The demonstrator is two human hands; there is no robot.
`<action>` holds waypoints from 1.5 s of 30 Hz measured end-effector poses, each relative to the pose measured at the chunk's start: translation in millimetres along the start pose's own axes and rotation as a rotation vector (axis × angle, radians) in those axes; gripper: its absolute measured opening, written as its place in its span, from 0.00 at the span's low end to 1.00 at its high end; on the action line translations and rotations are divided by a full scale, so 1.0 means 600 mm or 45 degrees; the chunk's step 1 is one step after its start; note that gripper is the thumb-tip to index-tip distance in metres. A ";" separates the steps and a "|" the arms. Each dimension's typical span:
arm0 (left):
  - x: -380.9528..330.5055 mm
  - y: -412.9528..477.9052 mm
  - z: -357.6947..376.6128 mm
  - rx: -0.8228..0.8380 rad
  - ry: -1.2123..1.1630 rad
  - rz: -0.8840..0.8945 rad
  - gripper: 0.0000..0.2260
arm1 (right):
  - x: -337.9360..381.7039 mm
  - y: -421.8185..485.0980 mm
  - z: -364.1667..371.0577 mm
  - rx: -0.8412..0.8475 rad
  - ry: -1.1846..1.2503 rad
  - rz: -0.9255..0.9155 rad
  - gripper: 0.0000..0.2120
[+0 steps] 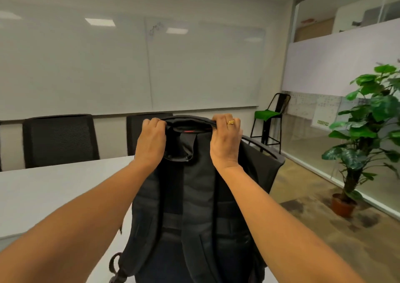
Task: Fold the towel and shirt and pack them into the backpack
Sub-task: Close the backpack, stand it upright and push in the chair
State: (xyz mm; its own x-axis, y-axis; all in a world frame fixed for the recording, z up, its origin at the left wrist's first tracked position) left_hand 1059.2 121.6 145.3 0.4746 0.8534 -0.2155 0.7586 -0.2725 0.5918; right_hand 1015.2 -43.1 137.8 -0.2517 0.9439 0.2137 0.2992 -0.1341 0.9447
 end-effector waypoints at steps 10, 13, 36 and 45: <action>-0.217 0.236 0.201 0.031 -0.216 0.106 0.14 | -0.306 0.057 0.010 -0.078 -0.163 0.287 0.10; -0.242 0.241 0.290 0.201 -0.473 0.101 0.14 | -0.385 0.005 0.037 0.051 -0.189 0.409 0.10; -0.275 -0.004 0.564 1.014 -0.729 -0.169 0.56 | -0.484 -0.236 0.013 0.565 -0.079 1.074 0.39; -0.230 0.046 0.574 1.055 -0.539 -0.174 0.45 | -0.460 -0.241 0.076 0.598 0.003 1.264 0.40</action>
State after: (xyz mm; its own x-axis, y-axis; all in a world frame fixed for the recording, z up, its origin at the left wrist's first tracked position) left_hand 1168.3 -156.9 -75.8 0.3574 0.7133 -0.6029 0.8182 -0.5504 -0.1661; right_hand 1083.2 -270.6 -68.8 0.2933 0.4784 0.8277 0.6902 -0.7051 0.1629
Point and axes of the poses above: each hand's wrist, its own y-axis towards the middle knuckle, its own z-axis out of the palm, x = y × z, the point moved 1 cm from there along y, towards the middle knuckle, and after that the axes turned 13 degrees about x, right-handed, at the moved point
